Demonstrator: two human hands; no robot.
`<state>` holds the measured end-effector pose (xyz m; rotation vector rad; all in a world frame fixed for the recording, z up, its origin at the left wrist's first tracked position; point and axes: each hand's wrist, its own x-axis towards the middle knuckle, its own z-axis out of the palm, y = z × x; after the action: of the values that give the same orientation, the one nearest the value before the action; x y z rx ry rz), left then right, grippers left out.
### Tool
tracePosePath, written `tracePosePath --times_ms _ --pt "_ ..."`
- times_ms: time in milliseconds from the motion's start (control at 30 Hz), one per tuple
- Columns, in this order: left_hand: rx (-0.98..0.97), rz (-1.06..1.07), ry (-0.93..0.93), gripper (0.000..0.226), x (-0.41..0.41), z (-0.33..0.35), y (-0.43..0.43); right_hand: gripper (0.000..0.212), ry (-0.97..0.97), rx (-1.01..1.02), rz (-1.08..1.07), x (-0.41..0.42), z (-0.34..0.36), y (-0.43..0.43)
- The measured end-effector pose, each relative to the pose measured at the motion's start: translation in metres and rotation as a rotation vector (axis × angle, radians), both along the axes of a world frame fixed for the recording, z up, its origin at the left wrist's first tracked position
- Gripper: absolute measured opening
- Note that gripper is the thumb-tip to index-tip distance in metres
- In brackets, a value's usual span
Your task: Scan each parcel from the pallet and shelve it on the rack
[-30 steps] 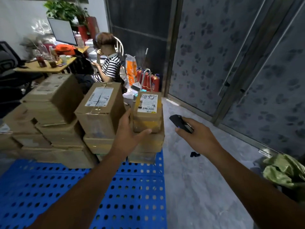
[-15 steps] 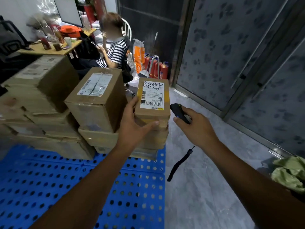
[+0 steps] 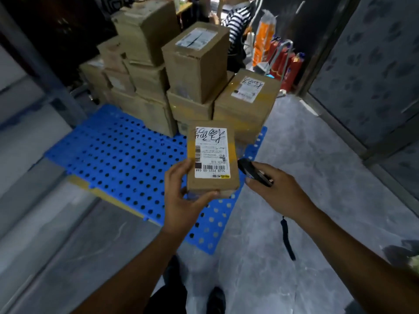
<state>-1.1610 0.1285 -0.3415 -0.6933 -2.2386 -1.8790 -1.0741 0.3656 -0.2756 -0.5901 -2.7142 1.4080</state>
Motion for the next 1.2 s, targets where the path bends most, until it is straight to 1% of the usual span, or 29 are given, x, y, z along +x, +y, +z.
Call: tracePosePath --times_ms 67,167,267,333,400,433,567,667,767,933,1200 --pt "-0.044 0.042 -0.04 0.088 0.007 -0.019 -0.033 0.053 -0.071 -0.033 0.078 -0.003 -0.013 -0.02" --pt "-0.135 0.091 -0.15 0.087 0.004 -0.053 -0.08 0.06 -0.173 -0.058 0.19 -0.013 -0.032 -0.053" --pt "-0.273 0.058 -0.192 0.087 -0.005 -0.084 -0.116 0.06 -0.22 -0.018 0.309 -0.03 -0.046 -0.087" --pt "-0.288 0.026 -0.223 0.089 -0.013 -0.101 -0.132 0.064 -0.266 0.093 0.383 -0.044 -0.056 -0.106" --pt "-0.272 -0.01 -0.271 0.094 -0.021 -0.115 -0.145 0.068 -0.344 0.252 0.43 -0.059 -0.062 -0.122" --pt "-0.262 -0.023 -0.3 0.098 -0.025 -0.122 -0.151 0.069 -0.385 0.329 0.47 -0.068 -0.063 -0.128" --pt "-0.191 -0.047 -0.42 0.13 -0.035 -0.143 -0.173 0.07 -0.529 0.72 0.668 -0.1 -0.054 -0.145" --pt "-0.141 -0.125 -0.444 0.137 -0.041 -0.149 -0.177 0.068 -0.57 0.878 0.752 -0.114 -0.037 -0.152" --pt "-0.147 -0.142 -0.423 0.136 -0.044 -0.145 -0.176 0.064 -0.562 0.977 0.827 -0.116 -0.019 -0.159" --pt "-0.102 -0.233 -0.34 0.124 -0.045 -0.142 -0.169 0.063 -0.554 0.992 0.849 -0.107 0.001 -0.167" --pt "-0.213 -0.21 -0.307 0.107 -0.043 -0.135 -0.158 0.062 -0.507 1.04 0.836 -0.088 0.007 -0.153"
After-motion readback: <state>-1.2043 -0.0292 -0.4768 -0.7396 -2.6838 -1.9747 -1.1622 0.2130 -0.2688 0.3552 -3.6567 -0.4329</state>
